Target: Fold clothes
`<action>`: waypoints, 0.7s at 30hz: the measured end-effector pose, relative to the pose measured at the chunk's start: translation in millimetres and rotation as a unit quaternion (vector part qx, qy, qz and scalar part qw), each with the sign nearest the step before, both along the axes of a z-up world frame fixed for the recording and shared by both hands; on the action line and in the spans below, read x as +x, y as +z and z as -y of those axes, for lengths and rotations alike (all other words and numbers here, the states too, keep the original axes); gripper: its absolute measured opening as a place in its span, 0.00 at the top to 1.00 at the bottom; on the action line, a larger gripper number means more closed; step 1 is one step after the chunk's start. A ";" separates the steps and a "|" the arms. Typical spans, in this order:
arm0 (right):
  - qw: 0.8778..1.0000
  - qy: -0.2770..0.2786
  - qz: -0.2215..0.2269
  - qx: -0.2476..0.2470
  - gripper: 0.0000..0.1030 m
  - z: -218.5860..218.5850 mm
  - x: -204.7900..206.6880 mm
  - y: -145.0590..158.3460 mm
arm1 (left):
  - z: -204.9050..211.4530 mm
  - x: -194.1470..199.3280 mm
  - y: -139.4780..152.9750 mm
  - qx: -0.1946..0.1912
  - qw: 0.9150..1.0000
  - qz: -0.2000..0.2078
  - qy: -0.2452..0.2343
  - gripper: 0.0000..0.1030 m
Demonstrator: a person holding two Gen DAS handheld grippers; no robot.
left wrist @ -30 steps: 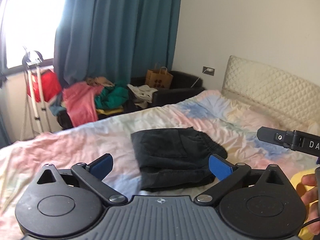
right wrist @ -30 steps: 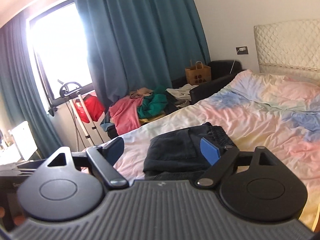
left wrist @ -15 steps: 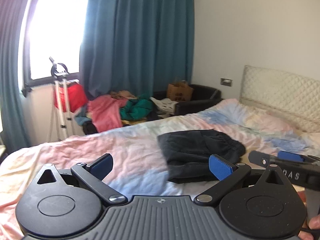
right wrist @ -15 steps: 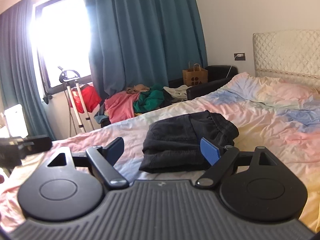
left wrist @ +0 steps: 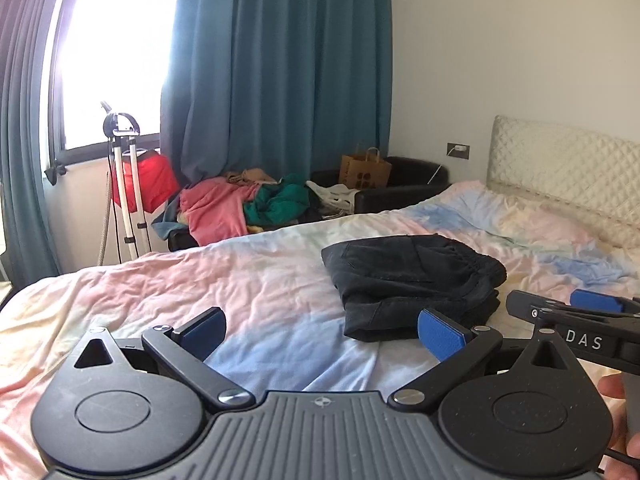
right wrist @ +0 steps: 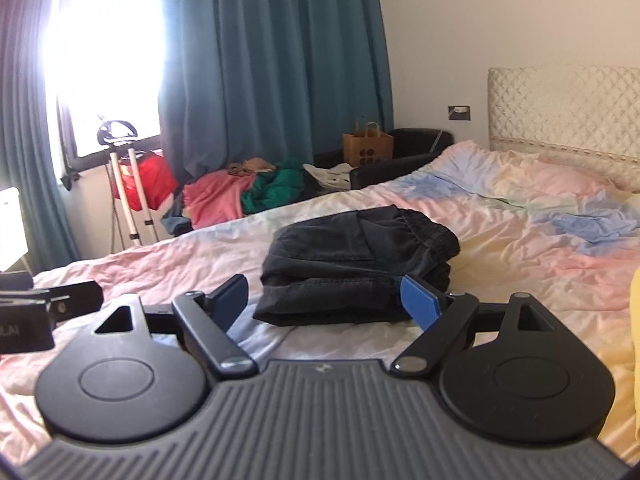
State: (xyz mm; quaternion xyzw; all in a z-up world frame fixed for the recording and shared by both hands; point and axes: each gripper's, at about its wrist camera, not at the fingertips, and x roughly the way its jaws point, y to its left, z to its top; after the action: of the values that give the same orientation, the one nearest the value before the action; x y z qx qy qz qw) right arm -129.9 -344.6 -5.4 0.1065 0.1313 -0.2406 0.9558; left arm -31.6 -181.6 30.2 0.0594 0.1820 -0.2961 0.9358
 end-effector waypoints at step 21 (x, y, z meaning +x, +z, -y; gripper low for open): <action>1.000 -0.005 -0.012 -0.025 0.18 -3.0 3.4 -1.4 | 2.6 9.4 -10.4 -0.009 1.000 -0.007 0.005 0.00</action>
State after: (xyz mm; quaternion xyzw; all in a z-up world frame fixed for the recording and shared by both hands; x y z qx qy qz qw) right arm -126.5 -341.5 -6.9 0.0807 0.1363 -0.2495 0.9553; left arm -22.2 -184.1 19.8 0.0483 0.1864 -0.2930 0.9365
